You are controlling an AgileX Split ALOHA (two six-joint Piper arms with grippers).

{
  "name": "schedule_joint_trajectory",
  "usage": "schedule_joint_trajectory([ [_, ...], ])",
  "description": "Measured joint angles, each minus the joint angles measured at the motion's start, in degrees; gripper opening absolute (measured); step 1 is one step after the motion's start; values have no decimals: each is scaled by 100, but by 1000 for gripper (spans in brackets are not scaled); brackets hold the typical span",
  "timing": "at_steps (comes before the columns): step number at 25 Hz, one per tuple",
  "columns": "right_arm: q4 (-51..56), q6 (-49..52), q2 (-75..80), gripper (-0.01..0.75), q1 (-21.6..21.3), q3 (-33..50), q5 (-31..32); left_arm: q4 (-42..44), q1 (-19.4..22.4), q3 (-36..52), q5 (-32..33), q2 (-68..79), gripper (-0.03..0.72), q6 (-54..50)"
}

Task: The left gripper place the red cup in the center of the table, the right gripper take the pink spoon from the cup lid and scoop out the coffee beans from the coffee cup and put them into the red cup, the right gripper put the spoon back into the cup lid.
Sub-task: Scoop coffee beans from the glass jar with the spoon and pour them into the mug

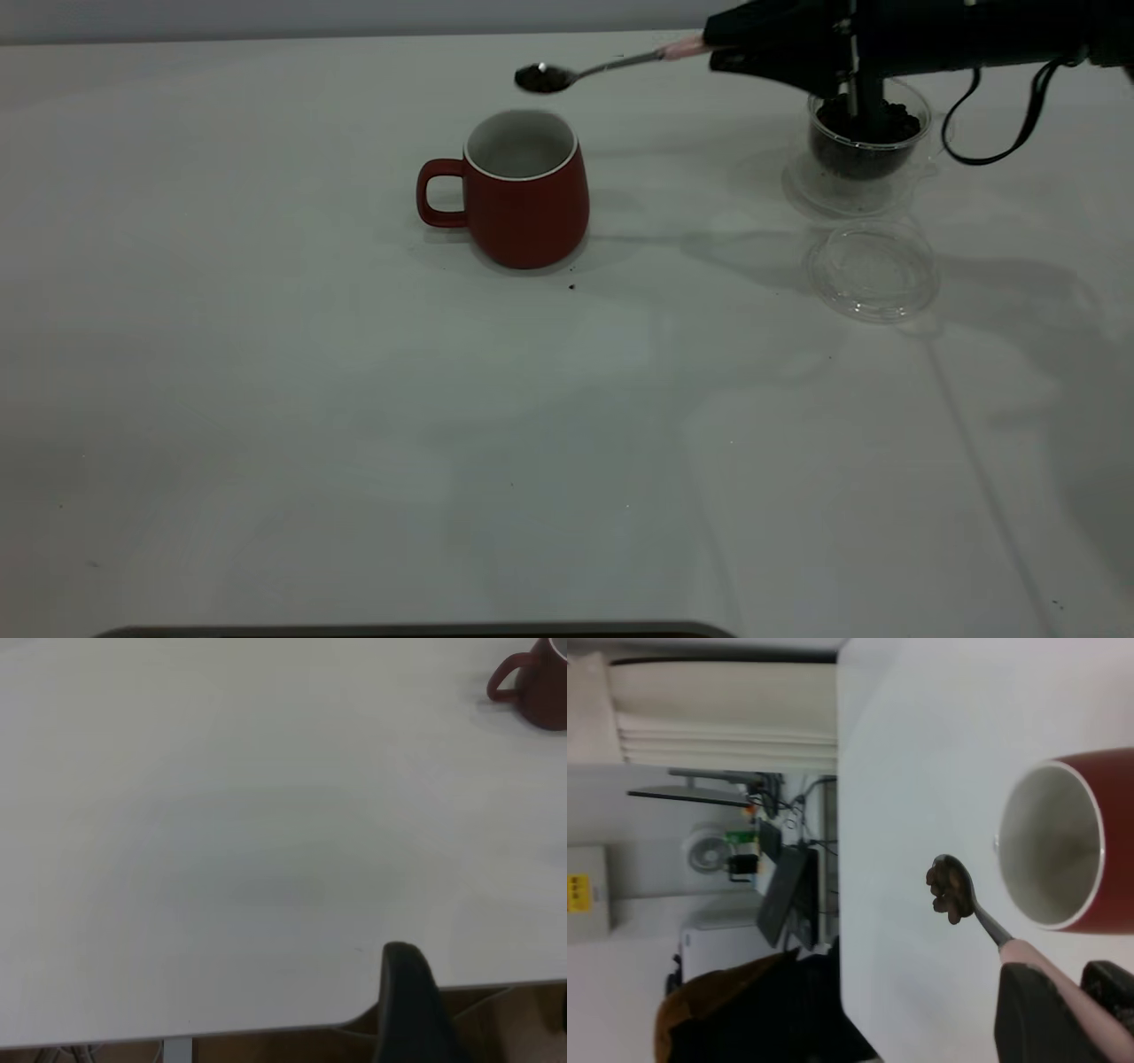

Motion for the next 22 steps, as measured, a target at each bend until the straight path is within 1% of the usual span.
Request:
schedule_joint_trajectory([
  [7,6,-50,0,107,267,0,-552,0,0,0,0,0,462,0],
  [13,40,-285,0,107,344,0,-949,0,0,0,0,0,462,0],
  [17,62,-371,0,107,344,0,-1081,0,0,0,0,0,462,0],
  [22,75,-457,0,107,344,0,-1099,0,0,0,0,0,462,0],
])
